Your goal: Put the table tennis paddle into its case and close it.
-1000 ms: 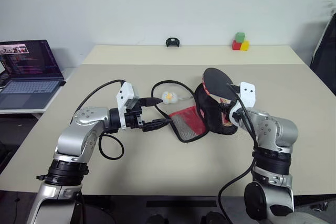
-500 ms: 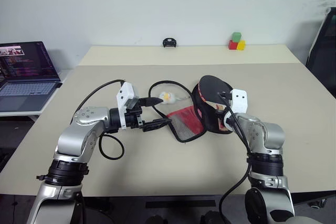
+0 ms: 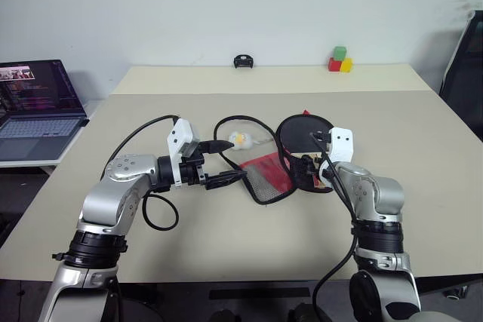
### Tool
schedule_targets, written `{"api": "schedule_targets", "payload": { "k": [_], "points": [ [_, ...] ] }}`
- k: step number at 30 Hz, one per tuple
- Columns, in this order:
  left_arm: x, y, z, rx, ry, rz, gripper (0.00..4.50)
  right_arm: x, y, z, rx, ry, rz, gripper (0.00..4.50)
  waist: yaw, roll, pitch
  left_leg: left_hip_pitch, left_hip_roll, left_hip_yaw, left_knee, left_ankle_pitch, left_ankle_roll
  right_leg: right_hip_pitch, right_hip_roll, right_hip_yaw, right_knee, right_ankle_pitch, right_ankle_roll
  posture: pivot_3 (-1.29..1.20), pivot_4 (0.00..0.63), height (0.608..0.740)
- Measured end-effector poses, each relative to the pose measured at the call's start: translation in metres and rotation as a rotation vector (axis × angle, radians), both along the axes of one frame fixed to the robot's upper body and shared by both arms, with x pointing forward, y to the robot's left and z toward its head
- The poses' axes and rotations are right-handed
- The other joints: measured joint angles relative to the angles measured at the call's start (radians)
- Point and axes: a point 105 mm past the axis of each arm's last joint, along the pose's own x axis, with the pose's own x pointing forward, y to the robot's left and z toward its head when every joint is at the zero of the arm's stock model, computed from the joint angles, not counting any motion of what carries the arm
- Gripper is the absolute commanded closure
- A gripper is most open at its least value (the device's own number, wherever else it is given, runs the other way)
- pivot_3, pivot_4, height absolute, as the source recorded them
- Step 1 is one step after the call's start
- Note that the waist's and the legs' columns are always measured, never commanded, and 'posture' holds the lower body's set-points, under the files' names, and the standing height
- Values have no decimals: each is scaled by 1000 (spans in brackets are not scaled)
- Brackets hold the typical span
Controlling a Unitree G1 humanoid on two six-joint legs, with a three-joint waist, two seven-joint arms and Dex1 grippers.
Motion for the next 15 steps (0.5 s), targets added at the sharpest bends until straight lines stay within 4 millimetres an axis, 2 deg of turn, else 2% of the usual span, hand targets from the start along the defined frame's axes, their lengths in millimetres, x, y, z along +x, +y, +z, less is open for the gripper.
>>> {"api": "schedule_targets", "payload": {
  "k": [6, 11, 15],
  "points": [
    [0, 5, -4, 1, 8, 26, 0, -12, 11, 31, 37, -124, 72, 681, 0, 0, 0, 0, 0, 0, 0, 0, 0, 0, 0, 0, 0, 0, 0, 0, 150, 740],
    [3, 13, -4, -12, 5, 85, 0, -23, -10, 60, -50, -254, 183, 681, 5, 0, 0, 0, 0, -1, 0, -1, 2, 1, 0, -1, -1, 0, 0, 0, 150, 740],
    [4, 17, -7, -14, 11, 117, 0, -39, -20, 61, -78, -239, 366, 681, 6, 0, 0, 0, 0, -1, 0, -2, 4, 1, 0, -1, -1, 0, 0, 0, 150, 740]
  ]
}}
